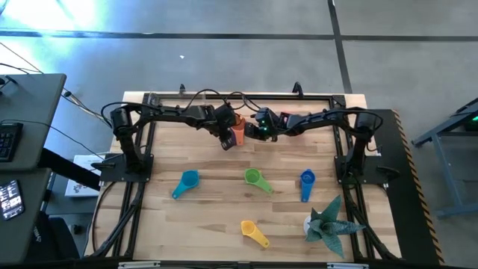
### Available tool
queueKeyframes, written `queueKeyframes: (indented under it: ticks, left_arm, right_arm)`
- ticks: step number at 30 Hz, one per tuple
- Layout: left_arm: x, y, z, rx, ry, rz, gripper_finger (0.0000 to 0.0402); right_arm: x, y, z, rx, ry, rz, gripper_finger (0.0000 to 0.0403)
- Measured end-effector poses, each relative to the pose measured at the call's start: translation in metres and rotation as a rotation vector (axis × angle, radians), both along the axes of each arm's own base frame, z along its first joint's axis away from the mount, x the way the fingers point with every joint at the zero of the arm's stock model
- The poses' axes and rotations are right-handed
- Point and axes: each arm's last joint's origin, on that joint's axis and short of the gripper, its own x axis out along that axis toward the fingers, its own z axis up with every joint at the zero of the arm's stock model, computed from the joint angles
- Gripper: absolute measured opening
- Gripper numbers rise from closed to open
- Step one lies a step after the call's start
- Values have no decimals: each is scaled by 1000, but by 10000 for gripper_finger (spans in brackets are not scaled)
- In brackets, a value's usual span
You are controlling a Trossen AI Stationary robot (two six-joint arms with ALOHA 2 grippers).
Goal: Nest measuring cups in basket
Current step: Stack the orange measuring cup on top of the purple measuring cup on the table
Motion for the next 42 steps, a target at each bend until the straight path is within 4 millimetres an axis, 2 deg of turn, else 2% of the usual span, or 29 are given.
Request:
queueKeyframes:
  ticks: [9, 17, 33, 42]
  left_arm:
    - [2, -1, 1, -6, -22, 19, 76]
    - [6, -4, 3, -22, -63, 25, 76]
    - [9, -11, 3, -112, -97, -22, 76]
    - [14, -27, 3, -120, -96, -71, 76]
  right_arm:
    - [3, 2, -2, 35, -16, -19, 101]
    - [8, 13, -1, 67, -37, -7, 101]
    - [8, 15, -1, 108, -49, 43, 101]
    - [4, 19, 1, 138, -3, 83, 101]
